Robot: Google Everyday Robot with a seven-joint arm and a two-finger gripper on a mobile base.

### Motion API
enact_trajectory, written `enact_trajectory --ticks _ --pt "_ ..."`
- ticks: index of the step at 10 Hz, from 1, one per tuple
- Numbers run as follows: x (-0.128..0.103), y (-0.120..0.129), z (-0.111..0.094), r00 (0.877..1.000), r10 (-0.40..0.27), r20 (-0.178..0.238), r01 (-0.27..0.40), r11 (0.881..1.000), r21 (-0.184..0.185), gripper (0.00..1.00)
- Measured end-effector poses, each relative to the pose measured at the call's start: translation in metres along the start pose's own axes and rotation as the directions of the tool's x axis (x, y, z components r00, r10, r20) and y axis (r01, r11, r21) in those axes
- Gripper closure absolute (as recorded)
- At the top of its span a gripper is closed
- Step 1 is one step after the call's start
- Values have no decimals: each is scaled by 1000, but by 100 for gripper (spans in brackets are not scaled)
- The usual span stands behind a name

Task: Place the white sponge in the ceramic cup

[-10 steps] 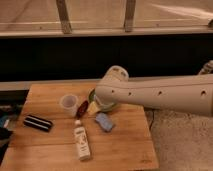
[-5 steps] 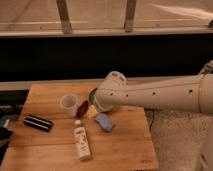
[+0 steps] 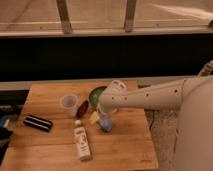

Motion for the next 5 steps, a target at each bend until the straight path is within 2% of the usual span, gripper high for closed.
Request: enact_trajectory --ticks 2,5 --pt "7 -6 9 999 18 -40 -18 1000 3 20" --pt "9 -10 23 997 32 -72 -32 999 2 20"
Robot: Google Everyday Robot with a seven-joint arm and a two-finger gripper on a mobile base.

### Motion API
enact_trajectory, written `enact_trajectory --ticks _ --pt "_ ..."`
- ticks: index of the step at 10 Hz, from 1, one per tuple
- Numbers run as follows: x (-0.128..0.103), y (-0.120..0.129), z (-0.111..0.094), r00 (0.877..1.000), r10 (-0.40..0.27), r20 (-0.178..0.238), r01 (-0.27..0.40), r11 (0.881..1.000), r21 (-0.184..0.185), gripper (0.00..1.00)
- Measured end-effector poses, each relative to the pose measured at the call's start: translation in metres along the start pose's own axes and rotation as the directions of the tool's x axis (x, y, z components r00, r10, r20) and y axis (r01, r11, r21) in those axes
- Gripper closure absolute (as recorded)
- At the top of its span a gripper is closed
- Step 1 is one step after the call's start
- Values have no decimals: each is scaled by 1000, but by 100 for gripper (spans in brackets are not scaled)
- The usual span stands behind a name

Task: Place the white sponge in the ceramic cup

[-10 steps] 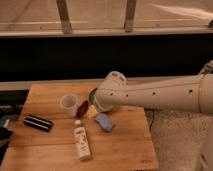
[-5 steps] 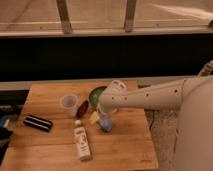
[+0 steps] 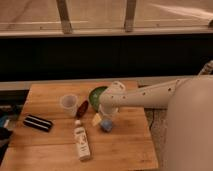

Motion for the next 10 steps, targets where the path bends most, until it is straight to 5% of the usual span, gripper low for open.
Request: enact_trajectory --ticks 10 --pt "-29 2 24 1000 -17 4 17 999 -45 20"
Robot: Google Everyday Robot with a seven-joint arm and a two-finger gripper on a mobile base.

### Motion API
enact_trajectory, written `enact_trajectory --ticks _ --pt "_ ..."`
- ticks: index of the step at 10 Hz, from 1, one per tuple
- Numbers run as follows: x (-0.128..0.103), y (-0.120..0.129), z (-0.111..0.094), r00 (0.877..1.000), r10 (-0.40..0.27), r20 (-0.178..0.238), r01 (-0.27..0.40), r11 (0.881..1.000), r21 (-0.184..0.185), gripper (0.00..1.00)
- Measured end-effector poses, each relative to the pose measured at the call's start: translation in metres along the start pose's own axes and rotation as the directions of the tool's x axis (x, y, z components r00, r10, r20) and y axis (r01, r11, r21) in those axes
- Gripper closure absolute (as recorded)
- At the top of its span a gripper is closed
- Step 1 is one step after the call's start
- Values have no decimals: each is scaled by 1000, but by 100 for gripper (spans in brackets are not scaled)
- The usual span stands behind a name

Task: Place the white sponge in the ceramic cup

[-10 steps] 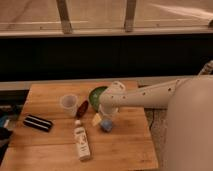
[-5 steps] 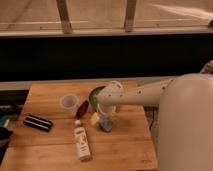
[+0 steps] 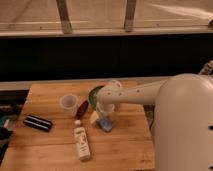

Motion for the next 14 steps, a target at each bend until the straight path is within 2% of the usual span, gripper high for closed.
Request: enact_trajectory --ticks 5,12,14 --pt "-9 2 9 1000 -11 12 11 999 -31 20" --pt "11 0 16 1000 -18 -20 17 999 -36 21" --pt "13 2 14 999 -46 9 47 998 -38 35"
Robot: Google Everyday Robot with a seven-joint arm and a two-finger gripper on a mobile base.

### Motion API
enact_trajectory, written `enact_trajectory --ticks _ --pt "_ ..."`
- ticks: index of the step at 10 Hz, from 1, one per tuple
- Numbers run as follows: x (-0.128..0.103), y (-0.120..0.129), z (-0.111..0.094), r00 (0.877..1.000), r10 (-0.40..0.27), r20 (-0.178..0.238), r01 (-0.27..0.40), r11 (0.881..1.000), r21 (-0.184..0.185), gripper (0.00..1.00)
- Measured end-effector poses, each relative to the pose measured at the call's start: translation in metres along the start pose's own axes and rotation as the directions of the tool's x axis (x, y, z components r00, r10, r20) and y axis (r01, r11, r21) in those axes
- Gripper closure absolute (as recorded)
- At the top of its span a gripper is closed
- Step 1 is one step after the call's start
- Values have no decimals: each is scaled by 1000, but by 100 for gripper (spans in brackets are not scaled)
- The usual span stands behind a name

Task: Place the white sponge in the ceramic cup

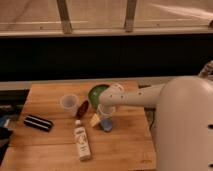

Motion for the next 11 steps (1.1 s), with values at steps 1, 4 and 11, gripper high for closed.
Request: enact_trajectory --ticks 1,4,11 --pt "-1 2 -1 1000 -19 12 19 1000 5 47" --pt "-5 6 -1 999 -43 26 43 999 9 76" --pt "-12 16 -70 988 -29 154 21 998 51 92"
